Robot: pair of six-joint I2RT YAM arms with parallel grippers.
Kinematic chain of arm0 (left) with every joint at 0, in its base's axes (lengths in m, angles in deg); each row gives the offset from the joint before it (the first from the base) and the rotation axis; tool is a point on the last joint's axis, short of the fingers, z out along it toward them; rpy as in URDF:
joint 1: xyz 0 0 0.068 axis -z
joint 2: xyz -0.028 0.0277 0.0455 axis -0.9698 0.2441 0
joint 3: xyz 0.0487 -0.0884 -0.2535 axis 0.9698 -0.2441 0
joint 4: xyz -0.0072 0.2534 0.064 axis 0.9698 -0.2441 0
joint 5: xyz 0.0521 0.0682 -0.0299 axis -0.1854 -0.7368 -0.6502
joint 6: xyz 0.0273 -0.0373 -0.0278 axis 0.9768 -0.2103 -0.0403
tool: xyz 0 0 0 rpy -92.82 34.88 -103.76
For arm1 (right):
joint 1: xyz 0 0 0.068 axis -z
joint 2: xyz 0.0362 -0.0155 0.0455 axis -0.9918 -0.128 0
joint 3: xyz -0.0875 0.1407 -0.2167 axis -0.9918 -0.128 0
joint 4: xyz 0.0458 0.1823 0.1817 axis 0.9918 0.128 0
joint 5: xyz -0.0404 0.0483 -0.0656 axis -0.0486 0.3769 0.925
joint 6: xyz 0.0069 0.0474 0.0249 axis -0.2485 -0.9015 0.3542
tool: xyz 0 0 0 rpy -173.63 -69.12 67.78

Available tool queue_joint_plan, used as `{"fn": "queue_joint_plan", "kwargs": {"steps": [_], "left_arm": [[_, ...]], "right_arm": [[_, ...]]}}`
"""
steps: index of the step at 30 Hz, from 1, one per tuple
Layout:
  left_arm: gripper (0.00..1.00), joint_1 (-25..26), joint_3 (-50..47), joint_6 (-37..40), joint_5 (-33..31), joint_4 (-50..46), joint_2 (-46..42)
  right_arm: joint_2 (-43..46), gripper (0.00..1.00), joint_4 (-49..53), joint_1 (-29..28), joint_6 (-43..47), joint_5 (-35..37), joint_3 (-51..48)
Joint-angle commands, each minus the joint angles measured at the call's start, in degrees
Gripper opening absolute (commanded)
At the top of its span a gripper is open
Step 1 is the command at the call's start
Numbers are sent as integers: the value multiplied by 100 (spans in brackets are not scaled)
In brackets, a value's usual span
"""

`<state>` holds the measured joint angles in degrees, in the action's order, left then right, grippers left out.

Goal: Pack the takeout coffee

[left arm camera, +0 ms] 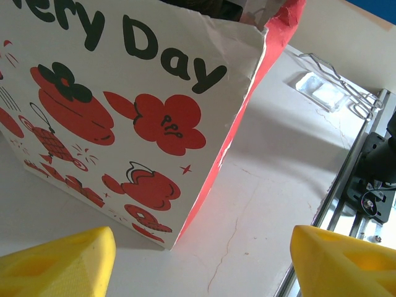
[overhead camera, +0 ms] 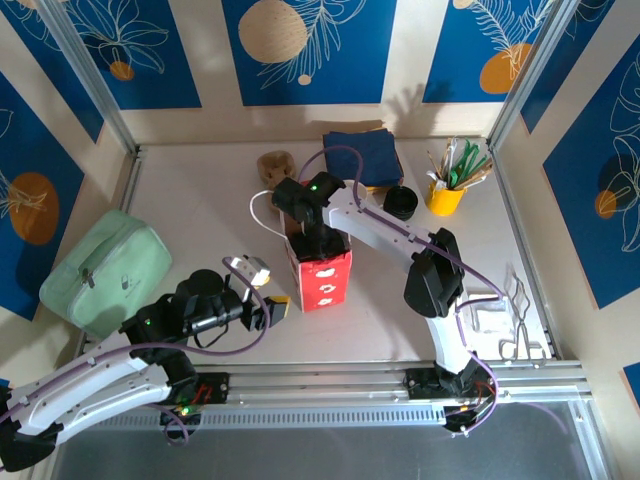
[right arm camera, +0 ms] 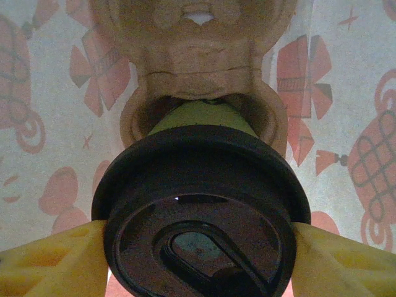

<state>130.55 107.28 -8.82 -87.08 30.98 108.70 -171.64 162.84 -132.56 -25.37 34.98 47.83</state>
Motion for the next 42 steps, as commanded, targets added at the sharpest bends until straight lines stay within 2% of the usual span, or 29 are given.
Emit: {"fn": "queue_joint_plan", "kwargs": {"steps": [1, 42], "left_arm": [[75, 53, 127, 18, -85, -78, -44], [75, 51, 154, 15, -76, -30, -5]], "right_arm": [[290, 68, 237, -60, -51, 116, 284], [396, 67, 406, -107, 82, 263, 797]]}}
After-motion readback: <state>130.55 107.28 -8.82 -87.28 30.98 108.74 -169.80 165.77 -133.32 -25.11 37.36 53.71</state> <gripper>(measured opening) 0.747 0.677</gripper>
